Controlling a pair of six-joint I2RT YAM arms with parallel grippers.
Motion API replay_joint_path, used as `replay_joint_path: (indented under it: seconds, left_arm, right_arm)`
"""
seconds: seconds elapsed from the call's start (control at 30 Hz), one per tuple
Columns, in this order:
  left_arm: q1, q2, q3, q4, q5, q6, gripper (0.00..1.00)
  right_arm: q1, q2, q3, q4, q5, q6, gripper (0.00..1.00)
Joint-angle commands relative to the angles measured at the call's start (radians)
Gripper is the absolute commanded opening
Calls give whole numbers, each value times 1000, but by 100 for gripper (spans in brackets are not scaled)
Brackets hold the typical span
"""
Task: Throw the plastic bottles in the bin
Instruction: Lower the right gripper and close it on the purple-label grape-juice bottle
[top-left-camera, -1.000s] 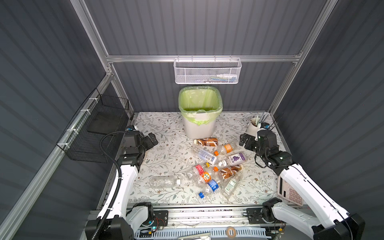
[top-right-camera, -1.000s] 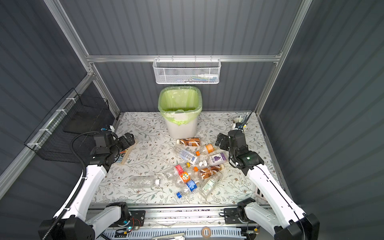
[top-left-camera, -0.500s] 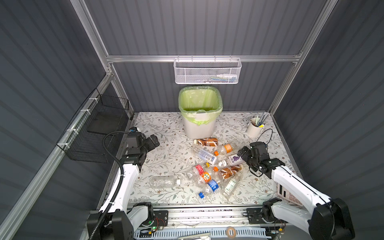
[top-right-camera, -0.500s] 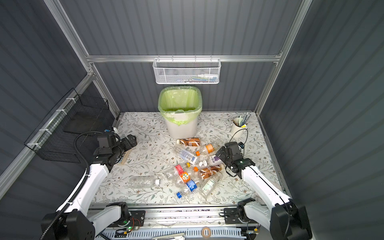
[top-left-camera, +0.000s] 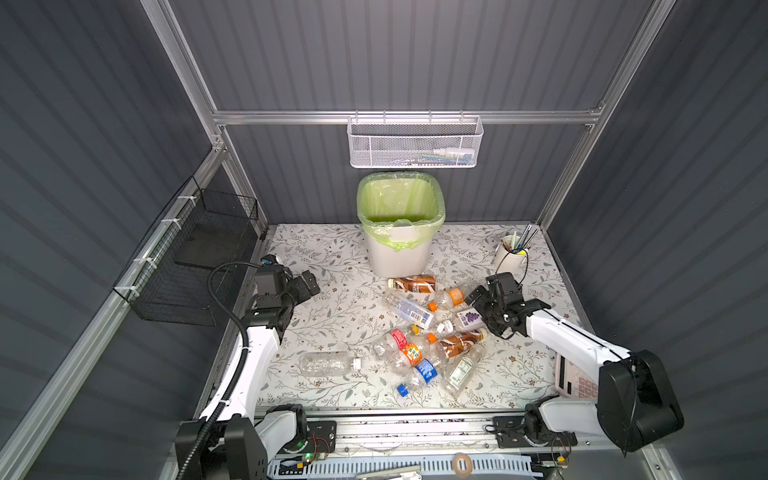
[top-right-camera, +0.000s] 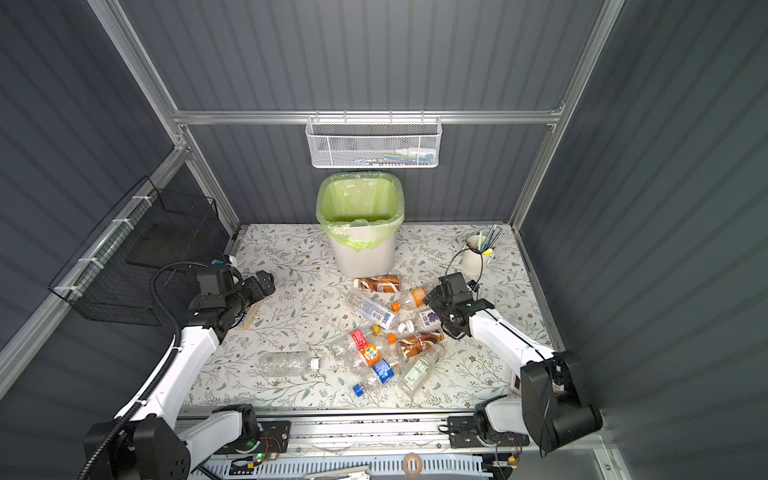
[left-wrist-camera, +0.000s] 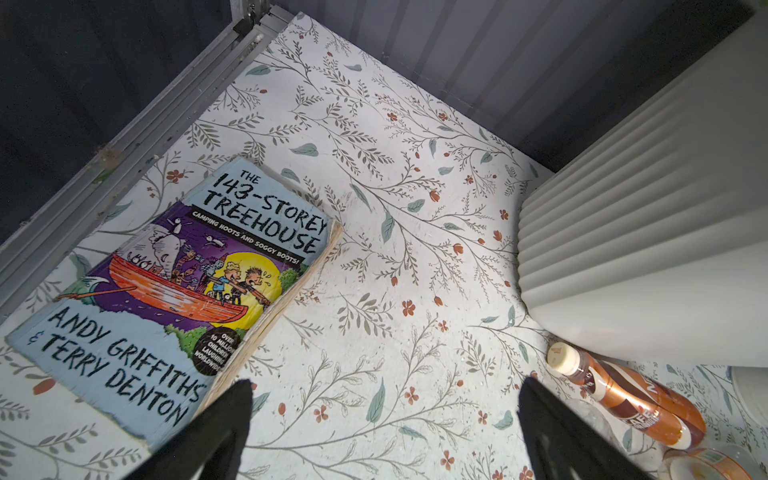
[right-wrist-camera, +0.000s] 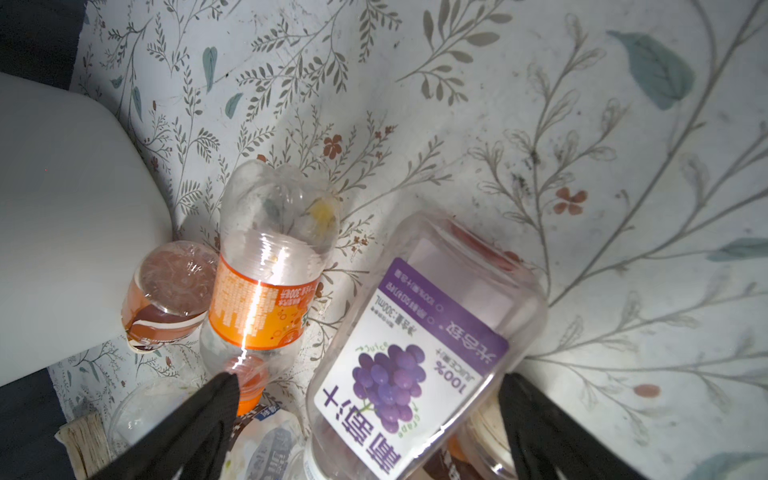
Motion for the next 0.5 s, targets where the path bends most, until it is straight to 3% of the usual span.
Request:
replay_joint_path:
  seconds: [0.0,0.47]
  left_arm:
    - [4,13,-8,-5,1,15,100]
    - [4,-3,-3,-16,-34,34,100]
  right_arm:
    - [4,26,14,-20,3,20,99]
    - [3,156,111,-84,14,-8,94]
